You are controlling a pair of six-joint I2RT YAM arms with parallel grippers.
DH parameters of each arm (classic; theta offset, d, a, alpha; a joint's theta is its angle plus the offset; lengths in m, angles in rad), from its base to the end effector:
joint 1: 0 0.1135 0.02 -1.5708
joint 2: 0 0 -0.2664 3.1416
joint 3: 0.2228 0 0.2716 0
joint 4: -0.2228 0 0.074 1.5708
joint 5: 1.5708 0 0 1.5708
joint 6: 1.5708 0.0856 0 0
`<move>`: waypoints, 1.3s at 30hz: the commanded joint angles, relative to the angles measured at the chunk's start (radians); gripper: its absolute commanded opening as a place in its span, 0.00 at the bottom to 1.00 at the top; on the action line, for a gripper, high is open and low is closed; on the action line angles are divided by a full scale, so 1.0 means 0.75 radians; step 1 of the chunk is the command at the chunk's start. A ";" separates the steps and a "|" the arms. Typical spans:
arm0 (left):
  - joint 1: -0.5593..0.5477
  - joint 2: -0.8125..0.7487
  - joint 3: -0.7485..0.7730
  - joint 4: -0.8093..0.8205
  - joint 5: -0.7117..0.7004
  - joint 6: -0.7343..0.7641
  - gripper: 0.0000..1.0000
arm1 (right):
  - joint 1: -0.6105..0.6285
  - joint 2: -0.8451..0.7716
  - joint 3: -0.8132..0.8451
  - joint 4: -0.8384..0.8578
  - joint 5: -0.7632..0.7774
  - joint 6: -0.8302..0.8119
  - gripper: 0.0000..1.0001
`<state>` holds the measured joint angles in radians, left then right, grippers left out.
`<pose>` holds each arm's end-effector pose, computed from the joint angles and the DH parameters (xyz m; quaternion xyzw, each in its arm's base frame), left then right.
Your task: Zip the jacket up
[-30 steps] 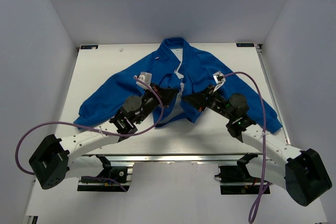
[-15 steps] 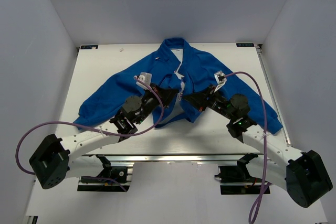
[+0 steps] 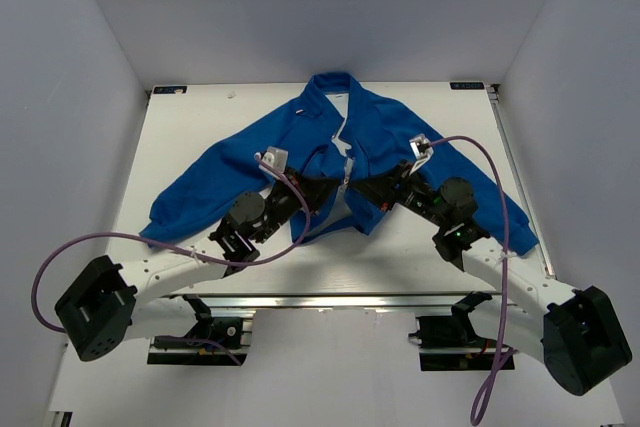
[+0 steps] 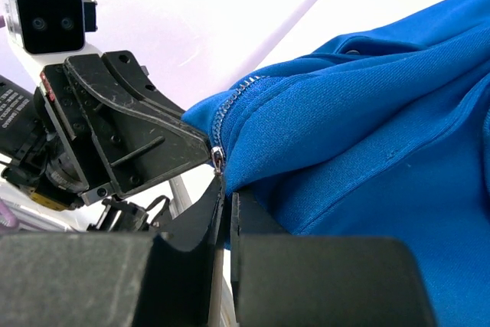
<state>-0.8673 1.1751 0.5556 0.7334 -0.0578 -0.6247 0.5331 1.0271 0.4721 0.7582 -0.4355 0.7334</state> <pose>0.2148 -0.2456 0.2725 0.0591 0.6632 -0.4921 0.5608 0.2292 0.1772 0.2835 -0.1049 0.6305 0.5579 0.5294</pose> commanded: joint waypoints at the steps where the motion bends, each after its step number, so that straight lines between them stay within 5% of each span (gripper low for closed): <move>1: -0.011 -0.068 -0.025 0.086 0.113 0.019 0.00 | -0.019 -0.036 0.066 0.065 -0.011 -0.008 0.00; 21: -0.011 -0.074 0.051 -0.288 0.253 0.109 0.00 | -0.067 -0.099 0.135 -0.070 -0.039 -0.035 0.00; 33: -0.014 -0.151 -0.092 -0.462 0.421 0.133 0.00 | -0.134 -0.054 0.266 -0.223 -0.035 0.010 0.00; 39: -0.016 -0.196 -0.076 -0.665 0.304 0.138 0.00 | -0.157 -0.077 0.254 -0.339 -0.088 0.024 0.00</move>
<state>-0.8680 1.0515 0.5335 0.4553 0.1284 -0.5358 0.4770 0.9997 0.5747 0.4202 -0.6132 0.7460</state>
